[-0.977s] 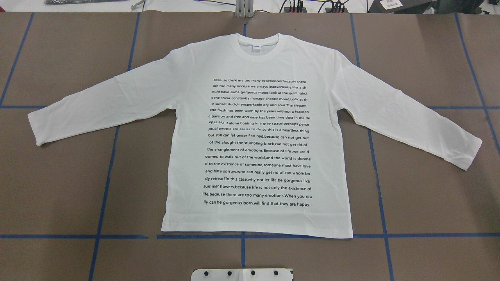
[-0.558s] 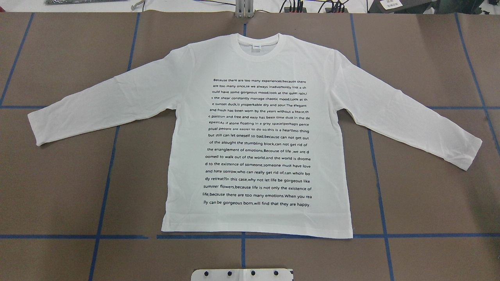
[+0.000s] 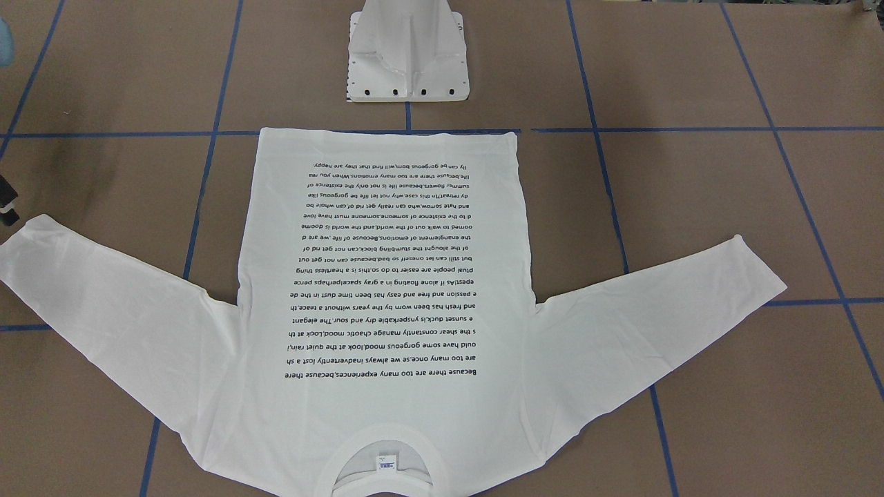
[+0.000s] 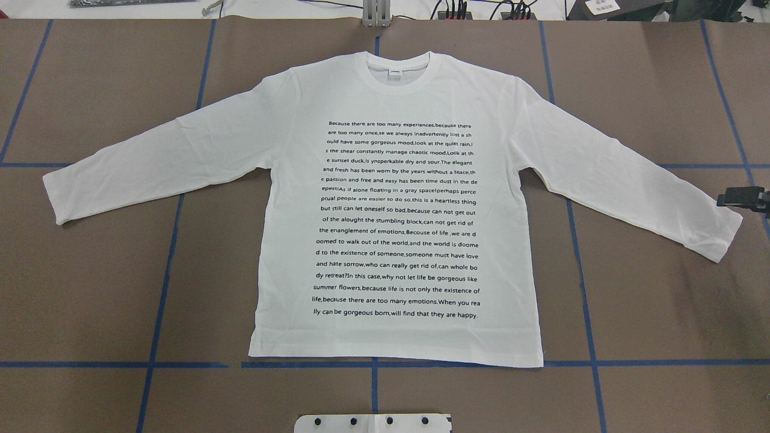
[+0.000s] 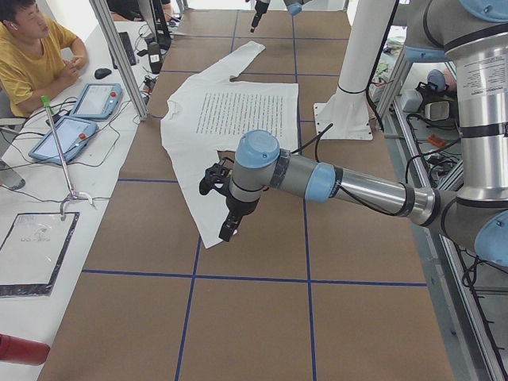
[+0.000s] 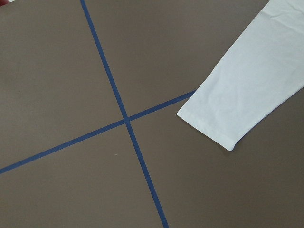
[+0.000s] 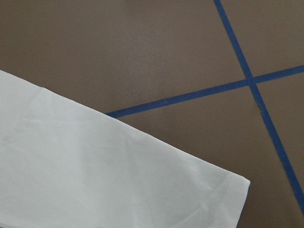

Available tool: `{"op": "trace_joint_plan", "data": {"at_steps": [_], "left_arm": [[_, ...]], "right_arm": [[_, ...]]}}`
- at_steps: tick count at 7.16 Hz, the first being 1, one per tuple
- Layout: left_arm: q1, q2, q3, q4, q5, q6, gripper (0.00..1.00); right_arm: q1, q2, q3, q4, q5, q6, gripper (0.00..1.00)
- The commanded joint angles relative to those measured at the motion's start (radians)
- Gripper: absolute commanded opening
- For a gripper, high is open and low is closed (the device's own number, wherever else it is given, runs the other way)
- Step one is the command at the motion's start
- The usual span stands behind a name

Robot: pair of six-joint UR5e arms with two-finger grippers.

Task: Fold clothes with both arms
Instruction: 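Lower the right gripper to the cuff of the sleeve nearest it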

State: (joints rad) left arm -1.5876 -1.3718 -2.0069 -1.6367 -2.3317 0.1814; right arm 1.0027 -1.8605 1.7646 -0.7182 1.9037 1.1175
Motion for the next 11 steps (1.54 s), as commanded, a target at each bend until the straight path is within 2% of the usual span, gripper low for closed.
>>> {"op": "trace_joint_plan", "data": {"at_steps": [1, 3, 4, 8, 9, 10, 11], "left_arm": [[0.0, 0.005, 0.0, 0.0, -0.003, 0.001, 1.0], [0.0, 0.006, 0.0, 0.0, -0.001, 0.001, 1.0], [0.0, 0.016, 0.0, 0.0, -0.003, 0.001, 1.0], [0.0, 0.017, 0.002, -0.002, -0.003, 0.001, 1.0], [0.0, 0.017, 0.002, -0.002, -0.003, 0.003, 1.0], [0.0, 0.023, 0.002, -0.002, -0.003, 0.004, 1.0], [0.0, 0.025, 0.002, -0.003, -0.001, 0.006, 1.0]], "right_arm": [[-0.09, 0.012, -0.155, 0.177, -0.1, 0.053, 0.92], [-0.114, 0.003, -0.159, 0.203, -0.106, 0.079, 0.75], [-0.134, 0.0, -0.159, 0.203, -0.11, 0.079, 0.71], [-0.159, -0.04, -0.16, 0.203, -0.111, 0.079, 0.71], [-0.16, -0.04, -0.16, 0.203, -0.111, 0.079, 0.61], [-0.165, -0.04, -0.16, 0.203, -0.111, 0.079, 0.38], [-0.17, -0.039, -0.16, 0.203, -0.111, 0.079, 0.25]]}}
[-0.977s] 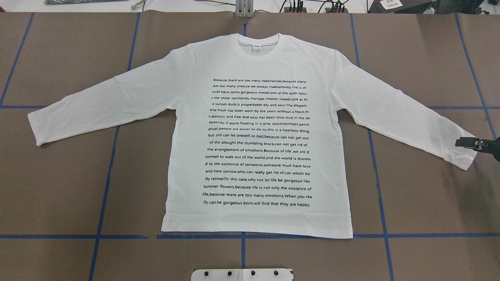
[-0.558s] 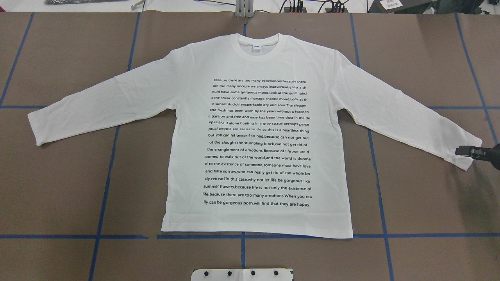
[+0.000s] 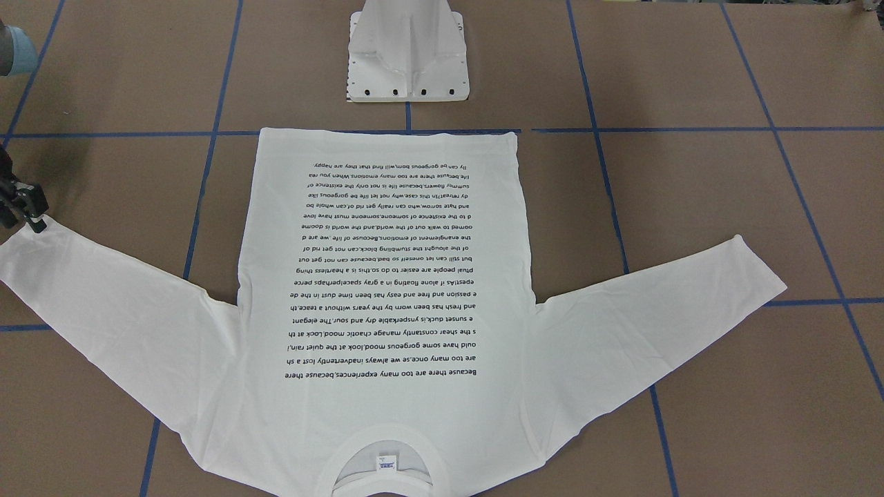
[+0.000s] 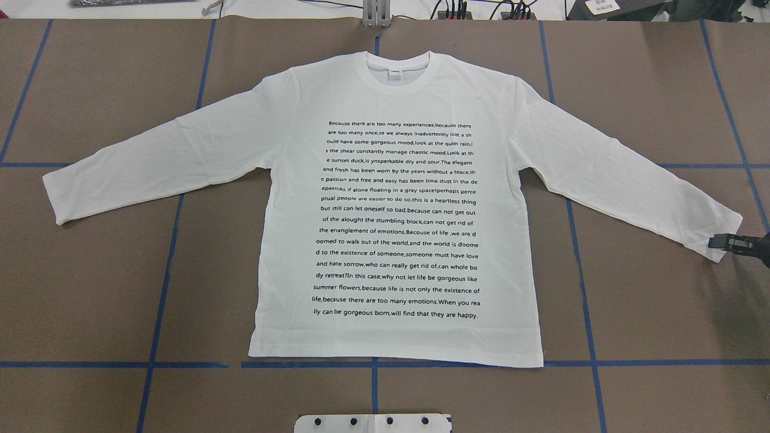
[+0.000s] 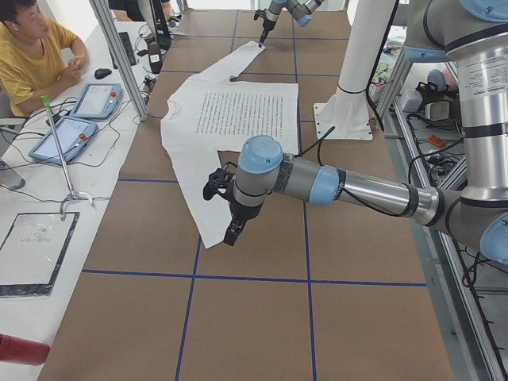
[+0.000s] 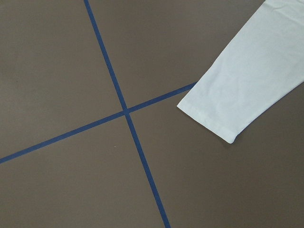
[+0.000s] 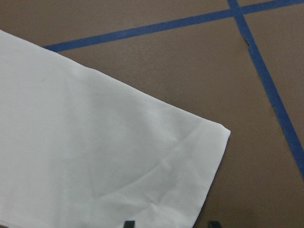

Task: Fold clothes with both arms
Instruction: 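Lower the right gripper to the cuff of the sleeve nearest it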

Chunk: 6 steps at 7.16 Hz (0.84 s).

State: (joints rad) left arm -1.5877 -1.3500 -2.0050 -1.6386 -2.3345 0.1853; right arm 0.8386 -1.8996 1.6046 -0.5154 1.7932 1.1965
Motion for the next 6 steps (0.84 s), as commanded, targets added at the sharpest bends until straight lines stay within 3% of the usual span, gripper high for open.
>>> {"op": "trace_joint_plan", "data": {"at_steps": [1, 2, 4, 6], "left_arm": [[-0.002, 0.003, 0.0, 0.0, 0.001, 0.002, 1.0], [-0.002, 0.003, 0.0, 0.0, 0.001, 0.003, 1.0], [-0.002, 0.003, 0.0, 0.0, 0.001, 0.003, 1.0], [-0.002, 0.003, 0.0, -0.001, 0.001, -0.001, 1.0]], "right_arm": [[-0.006, 0.002, 0.0, 0.0, 0.0, 0.0, 0.18], [-0.006, 0.005, 0.001, 0.0, 0.0, 0.0, 0.0], [-0.003, 0.008, 0.033, 0.0, 0.006, -0.002, 0.0], [0.057, 0.014, 0.154, -0.012, 0.014, -0.017, 0.0]]}}
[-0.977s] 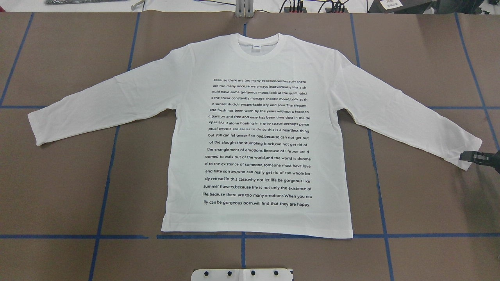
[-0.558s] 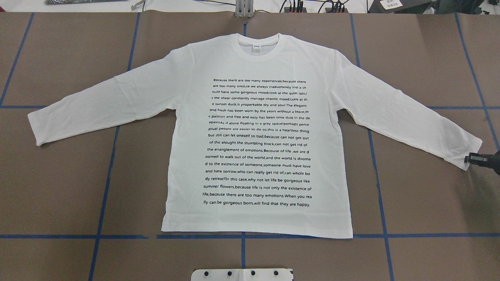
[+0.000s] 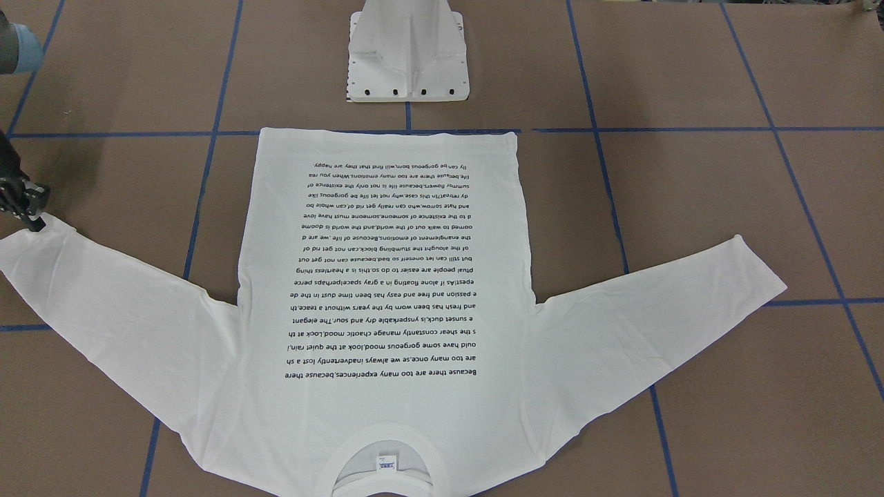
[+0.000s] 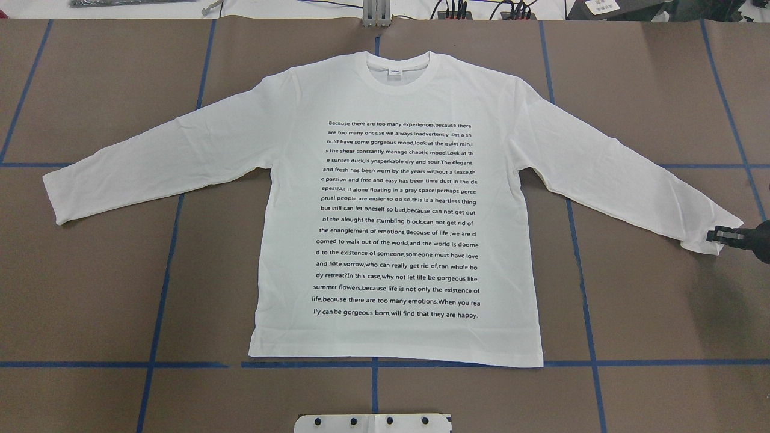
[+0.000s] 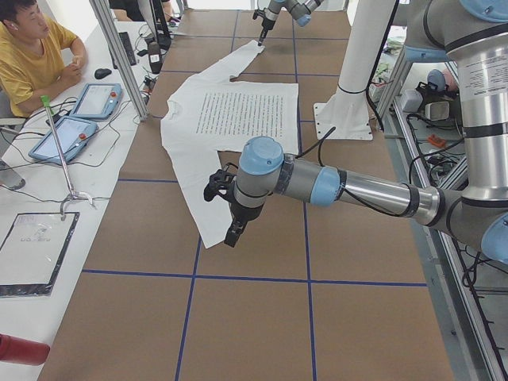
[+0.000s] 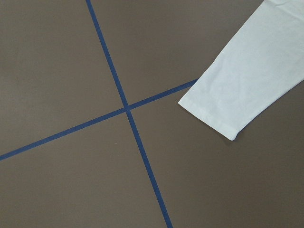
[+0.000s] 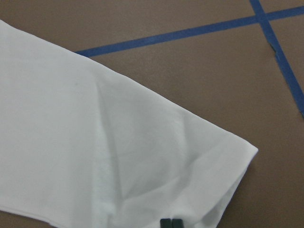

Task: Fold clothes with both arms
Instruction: 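Grasp the sleeve cuff with the right gripper and lift it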

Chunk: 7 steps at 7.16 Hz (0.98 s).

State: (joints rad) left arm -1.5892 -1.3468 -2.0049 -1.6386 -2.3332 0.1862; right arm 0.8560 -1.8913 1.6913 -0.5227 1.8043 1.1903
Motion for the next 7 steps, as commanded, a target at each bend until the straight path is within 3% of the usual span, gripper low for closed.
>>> {"op": "trace_joint_plan", "data": {"at_steps": [1, 3, 4, 5, 6, 7], "left_arm": [[0.0, 0.0, 0.0, 0.0, -0.001, -0.002, 1.0], [0.0, 0.0, 0.005, 0.0, -0.001, -0.004, 1.0], [0.0, 0.0, 0.006, -0.001, 0.0, -0.004, 1.0], [0.0, 0.0, 0.006, 0.0, 0.0, -0.004, 1.0], [0.0, 0.0, 0.006, 0.0, 0.0, -0.004, 1.0], [0.0, 0.0, 0.006, 0.0, 0.002, -0.004, 1.0]], "right_arm": [[0.076, 0.043, 0.112, -0.005, -0.008, -0.012, 0.0], [0.116, 0.22, 0.12, -0.007, -0.017, -0.009, 0.0], [0.115, 0.317, 0.122, -0.013, -0.092, 0.006, 0.0], [0.109, 0.387, 0.139, -0.089, -0.108, 0.008, 0.0], [0.103, 0.493, 0.178, -0.253, -0.135, 0.034, 0.0], [0.04, 0.641, 0.201, -0.452, -0.228, 0.087, 0.0]]}}
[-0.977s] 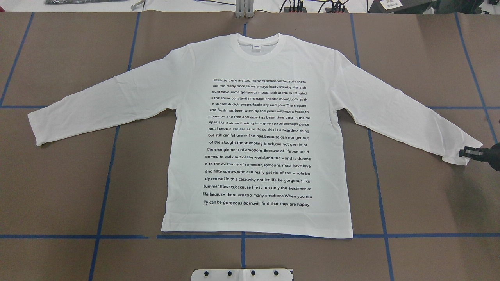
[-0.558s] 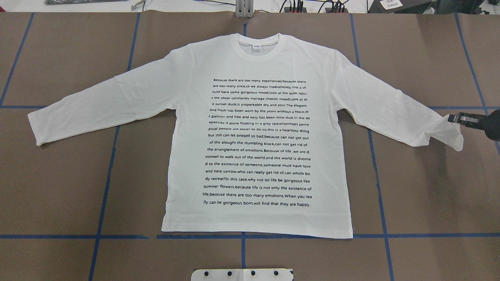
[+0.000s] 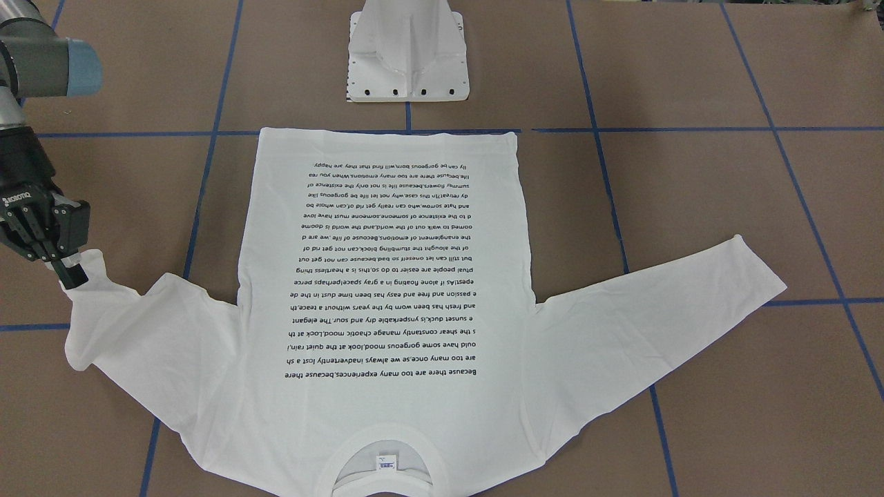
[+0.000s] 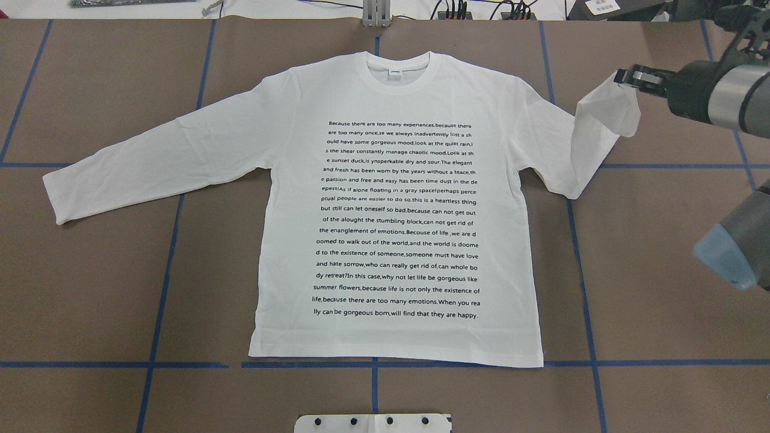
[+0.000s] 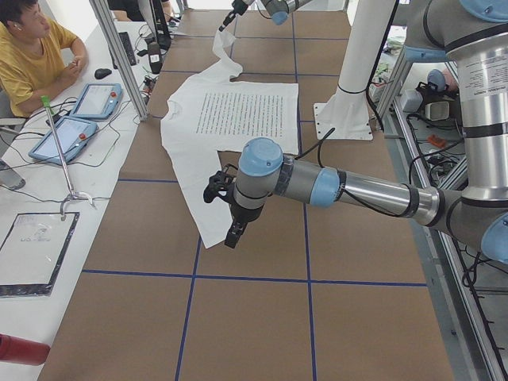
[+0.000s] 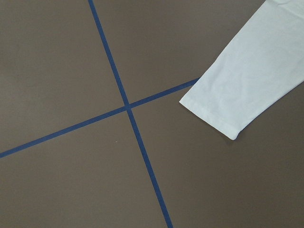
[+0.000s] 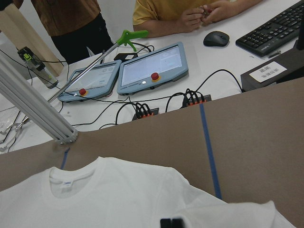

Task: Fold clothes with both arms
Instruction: 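Grasp the sleeve cuff with the right gripper and lift it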

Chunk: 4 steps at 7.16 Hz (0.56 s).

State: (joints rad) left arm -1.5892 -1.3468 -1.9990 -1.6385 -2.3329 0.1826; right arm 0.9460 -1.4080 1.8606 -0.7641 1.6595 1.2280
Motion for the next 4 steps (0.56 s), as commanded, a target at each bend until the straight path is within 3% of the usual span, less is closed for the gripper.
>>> {"op": "trace_joint_plan", "data": {"at_steps": [1, 2, 4], "left_arm": [[-0.001, 0.002, 0.002, 0.0, 0.003, 0.0, 1.0], [0.0, 0.0, 0.002, 0.0, 0.004, 0.0, 1.0], [0.0, -0.002, 0.017, -0.003, 0.004, 0.0, 1.0]], "right_arm": [[-0.172, 0.317, 0.023, -0.415, -0.247, 0.092, 0.0], [-0.272, 0.449, -0.009, -0.572, -0.361, 0.163, 0.0], [-0.399, 0.607, -0.169, -0.615, -0.516, 0.205, 0.0]]}}
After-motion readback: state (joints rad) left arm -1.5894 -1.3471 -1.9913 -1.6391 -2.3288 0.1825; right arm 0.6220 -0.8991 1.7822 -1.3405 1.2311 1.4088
